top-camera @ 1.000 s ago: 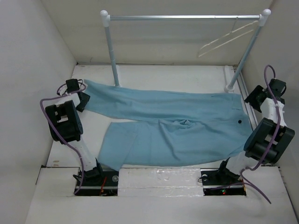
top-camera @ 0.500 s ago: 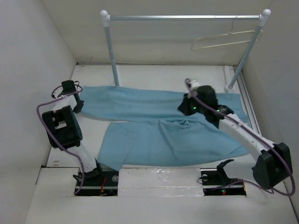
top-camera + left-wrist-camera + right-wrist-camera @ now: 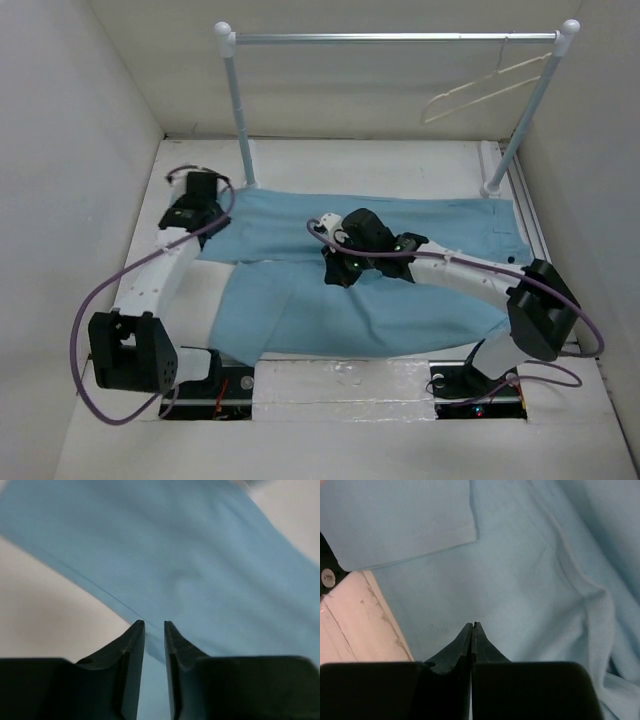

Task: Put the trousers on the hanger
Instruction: Flatten out the trousers at the center of the board.

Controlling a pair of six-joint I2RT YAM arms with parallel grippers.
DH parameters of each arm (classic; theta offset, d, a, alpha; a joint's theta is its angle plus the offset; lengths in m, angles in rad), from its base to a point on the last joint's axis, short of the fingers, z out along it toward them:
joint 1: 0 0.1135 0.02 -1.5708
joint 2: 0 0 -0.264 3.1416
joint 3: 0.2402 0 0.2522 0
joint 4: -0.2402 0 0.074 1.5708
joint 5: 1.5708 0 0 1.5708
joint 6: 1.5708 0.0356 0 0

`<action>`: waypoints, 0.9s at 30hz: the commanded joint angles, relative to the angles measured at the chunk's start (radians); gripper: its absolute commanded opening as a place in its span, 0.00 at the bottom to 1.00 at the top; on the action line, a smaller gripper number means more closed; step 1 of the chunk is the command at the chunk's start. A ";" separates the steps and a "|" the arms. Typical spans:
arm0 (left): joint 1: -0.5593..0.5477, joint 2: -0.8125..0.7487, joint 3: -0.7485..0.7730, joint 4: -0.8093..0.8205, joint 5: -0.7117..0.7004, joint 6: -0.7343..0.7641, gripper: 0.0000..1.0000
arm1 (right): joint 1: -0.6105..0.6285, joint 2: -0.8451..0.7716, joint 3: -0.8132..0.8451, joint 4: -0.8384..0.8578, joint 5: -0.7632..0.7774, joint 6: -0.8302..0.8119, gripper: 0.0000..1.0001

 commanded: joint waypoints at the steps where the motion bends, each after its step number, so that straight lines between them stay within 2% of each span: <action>1: -0.212 -0.073 -0.026 -0.140 -0.014 0.046 0.16 | -0.040 -0.133 -0.005 0.005 -0.001 -0.028 0.00; 2: -0.328 -0.073 -0.030 -0.166 -0.013 0.035 0.00 | -0.051 -0.157 -0.033 -0.002 0.013 -0.031 0.00; 4: -0.459 -0.052 -0.014 -0.245 -0.040 -0.023 0.00 | -0.083 -0.237 -0.060 -0.041 0.036 -0.043 0.00; 5: -0.568 -0.036 -0.007 -0.262 -0.036 -0.027 0.00 | -0.097 -0.268 -0.085 -0.053 0.048 -0.042 0.00; 6: -0.608 -0.012 0.003 -0.299 -0.001 -0.068 0.00 | -0.112 -0.292 -0.097 -0.076 0.051 -0.042 0.00; 7: -0.631 0.046 0.003 -0.315 0.033 -0.082 0.03 | -0.128 -0.318 -0.113 -0.084 0.053 -0.037 0.00; 9: -0.697 0.097 -0.017 -0.319 0.070 -0.103 0.29 | -0.178 -0.401 -0.146 -0.110 0.060 -0.031 0.00; 11: -0.730 0.154 -0.057 -0.306 0.062 -0.132 0.44 | -0.226 -0.460 -0.169 -0.119 0.074 -0.030 0.12; 15: -0.750 0.205 -0.077 -0.277 0.048 -0.160 0.45 | -0.300 -0.558 -0.218 -0.134 0.037 -0.033 0.20; 23: -0.750 0.320 -0.056 -0.270 0.009 -0.116 0.36 | -0.332 -0.579 -0.257 -0.170 -0.004 -0.053 0.23; 24: -0.750 0.332 -0.065 -0.273 -0.014 -0.114 0.26 | -0.332 -0.586 -0.257 -0.171 -0.003 -0.053 0.23; 25: -0.750 0.336 -0.065 -0.273 -0.014 -0.114 0.26 | -0.332 -0.589 -0.257 -0.171 -0.003 -0.053 0.23; 26: -0.724 0.338 -0.071 -0.275 -0.022 -0.119 0.14 | -0.332 -0.595 -0.255 -0.173 0.003 -0.053 0.23; 27: -0.707 0.335 -0.077 -0.258 -0.005 -0.114 0.09 | -0.332 -0.598 -0.252 -0.173 0.007 -0.054 0.23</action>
